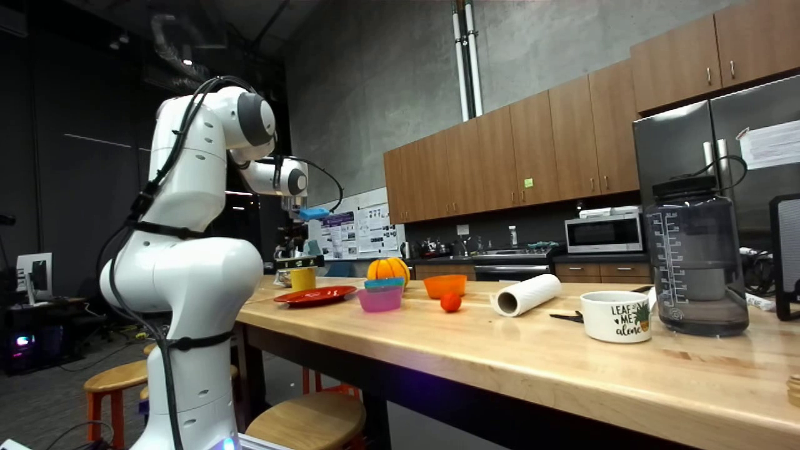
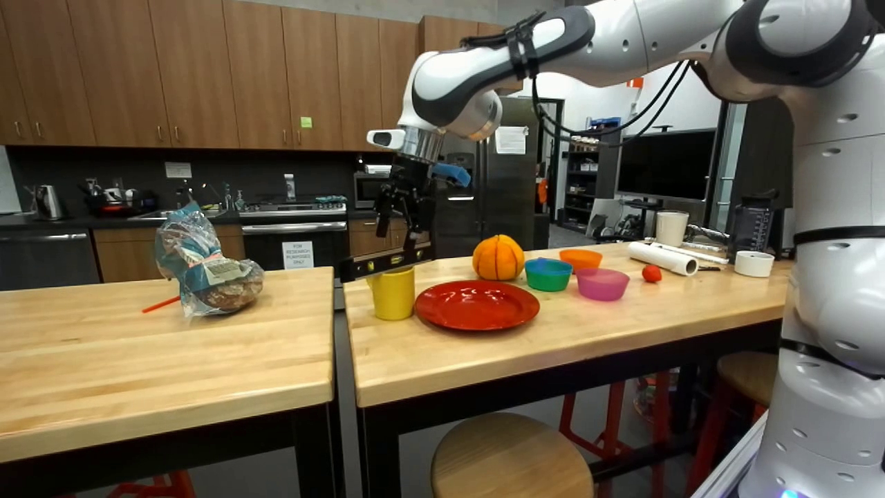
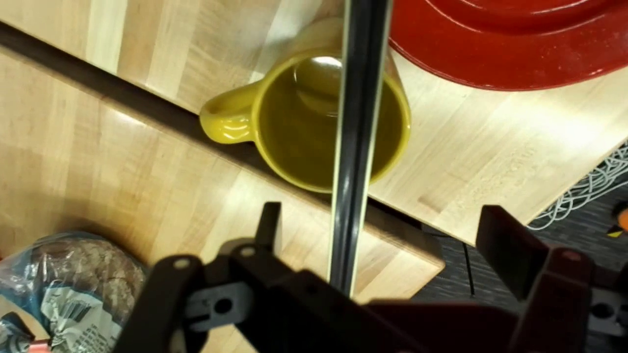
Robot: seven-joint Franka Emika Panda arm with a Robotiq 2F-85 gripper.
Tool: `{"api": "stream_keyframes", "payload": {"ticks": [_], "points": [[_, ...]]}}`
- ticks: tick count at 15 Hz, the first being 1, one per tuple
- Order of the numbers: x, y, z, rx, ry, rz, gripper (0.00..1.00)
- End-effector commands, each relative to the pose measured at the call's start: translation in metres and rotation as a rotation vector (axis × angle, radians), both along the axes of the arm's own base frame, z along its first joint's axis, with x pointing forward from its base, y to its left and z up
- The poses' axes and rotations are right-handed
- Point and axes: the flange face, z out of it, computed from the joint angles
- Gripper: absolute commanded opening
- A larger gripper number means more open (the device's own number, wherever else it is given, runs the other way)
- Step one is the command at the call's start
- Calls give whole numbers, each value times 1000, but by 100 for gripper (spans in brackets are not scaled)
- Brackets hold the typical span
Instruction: Remove the black object from the yellow mug and move it to the right
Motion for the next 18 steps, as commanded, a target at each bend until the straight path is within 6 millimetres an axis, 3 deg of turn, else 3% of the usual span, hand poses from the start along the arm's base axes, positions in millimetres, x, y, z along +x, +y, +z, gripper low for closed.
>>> {"api": "stream_keyframes", "payload": {"ticks": [1, 4, 5, 7, 16, 18], "points": [[23, 12, -1, -63, -2, 85, 100], [30, 21, -8, -106, 16, 139, 100], [32, 23, -9, -108, 19, 155, 75], [35, 27, -8, -108, 22, 180, 70], [38, 25, -1, -119, 54, 225, 1], [38, 22, 4, -109, 56, 220, 5]]}}
